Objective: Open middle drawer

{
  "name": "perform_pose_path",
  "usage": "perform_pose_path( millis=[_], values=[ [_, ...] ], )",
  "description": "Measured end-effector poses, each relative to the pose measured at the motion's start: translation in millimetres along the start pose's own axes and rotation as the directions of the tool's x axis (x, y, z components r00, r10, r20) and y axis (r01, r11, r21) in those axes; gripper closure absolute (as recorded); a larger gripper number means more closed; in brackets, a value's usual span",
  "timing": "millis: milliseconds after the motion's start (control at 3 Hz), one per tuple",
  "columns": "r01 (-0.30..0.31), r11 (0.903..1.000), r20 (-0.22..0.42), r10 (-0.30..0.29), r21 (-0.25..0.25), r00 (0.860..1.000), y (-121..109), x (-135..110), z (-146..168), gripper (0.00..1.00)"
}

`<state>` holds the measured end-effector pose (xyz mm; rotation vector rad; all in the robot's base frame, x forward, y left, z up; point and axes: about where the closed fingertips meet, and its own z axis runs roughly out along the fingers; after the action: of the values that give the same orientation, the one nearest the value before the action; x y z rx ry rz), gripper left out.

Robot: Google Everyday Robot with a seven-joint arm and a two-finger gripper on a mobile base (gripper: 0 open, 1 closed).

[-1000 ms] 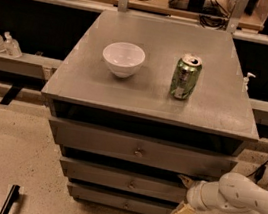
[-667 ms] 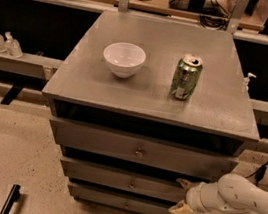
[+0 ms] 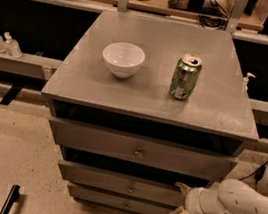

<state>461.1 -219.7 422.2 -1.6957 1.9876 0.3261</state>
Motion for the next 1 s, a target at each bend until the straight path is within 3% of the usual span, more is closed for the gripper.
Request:
perform_pose_path(
  millis=[667, 1000],
  values=[
    [0.002, 1.0000, 0.006, -0.002, -0.005, 1.000, 4.9, -2.5, -2.4, 0.36],
    [0.003, 1.0000, 0.007, -0.003, -0.008, 1.000, 5.8, -3.2, -1.0, 0.18]
  ],
)
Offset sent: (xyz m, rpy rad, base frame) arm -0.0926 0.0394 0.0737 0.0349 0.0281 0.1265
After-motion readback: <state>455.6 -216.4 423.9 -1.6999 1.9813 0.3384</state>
